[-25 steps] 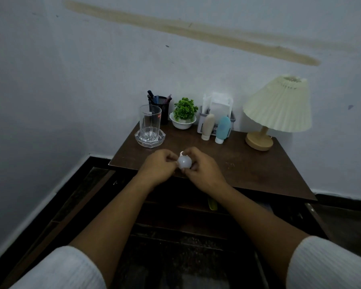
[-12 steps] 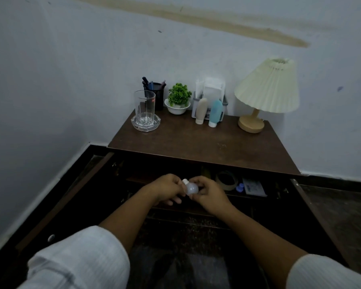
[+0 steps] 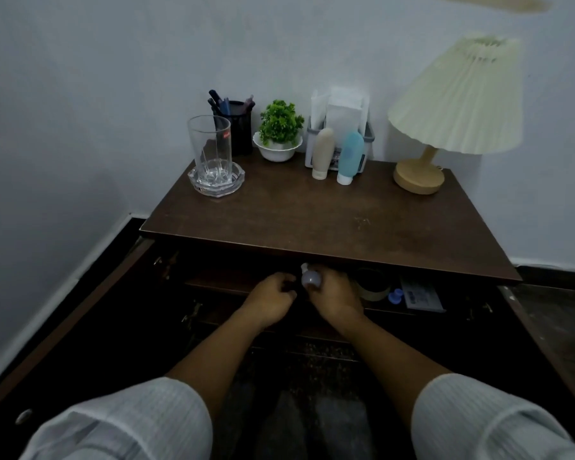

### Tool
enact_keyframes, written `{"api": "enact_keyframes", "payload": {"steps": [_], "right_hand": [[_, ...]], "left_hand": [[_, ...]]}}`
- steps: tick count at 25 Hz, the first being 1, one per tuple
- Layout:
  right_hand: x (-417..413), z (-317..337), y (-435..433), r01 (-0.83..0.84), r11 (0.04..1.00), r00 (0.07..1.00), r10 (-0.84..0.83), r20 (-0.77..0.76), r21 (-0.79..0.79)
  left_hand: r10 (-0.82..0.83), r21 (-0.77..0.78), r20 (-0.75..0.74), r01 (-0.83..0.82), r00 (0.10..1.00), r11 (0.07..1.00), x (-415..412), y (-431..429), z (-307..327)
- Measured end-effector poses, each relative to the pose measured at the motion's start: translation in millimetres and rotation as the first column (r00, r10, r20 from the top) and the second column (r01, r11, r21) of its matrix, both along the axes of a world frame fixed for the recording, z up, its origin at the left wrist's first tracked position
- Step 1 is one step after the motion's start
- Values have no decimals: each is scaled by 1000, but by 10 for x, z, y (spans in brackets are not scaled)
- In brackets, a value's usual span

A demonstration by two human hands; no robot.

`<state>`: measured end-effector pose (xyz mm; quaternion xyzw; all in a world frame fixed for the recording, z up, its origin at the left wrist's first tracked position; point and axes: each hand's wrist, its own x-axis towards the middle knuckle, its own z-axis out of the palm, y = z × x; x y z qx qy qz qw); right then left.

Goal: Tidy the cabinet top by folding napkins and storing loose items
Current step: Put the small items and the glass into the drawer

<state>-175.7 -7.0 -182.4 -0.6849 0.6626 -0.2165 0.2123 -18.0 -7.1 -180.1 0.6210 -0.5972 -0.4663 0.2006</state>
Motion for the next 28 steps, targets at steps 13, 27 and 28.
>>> {"api": "enact_keyframes", "payload": {"steps": [13,27,28], "right_hand": [[-23,-237,114,14,988,967,-53,-248,-156],[-278,1275,526,-234,954,969,244,-29,187],[-318,1431,516,-235,961,971,239,-11,144]], "left_hand": [[-128,-118,481,209,867,971,24,-33,-227],[-360,-89,485,454,797,886,161,443,1370],[-349,-125,469,452,811,883,183,458,1508]]}}
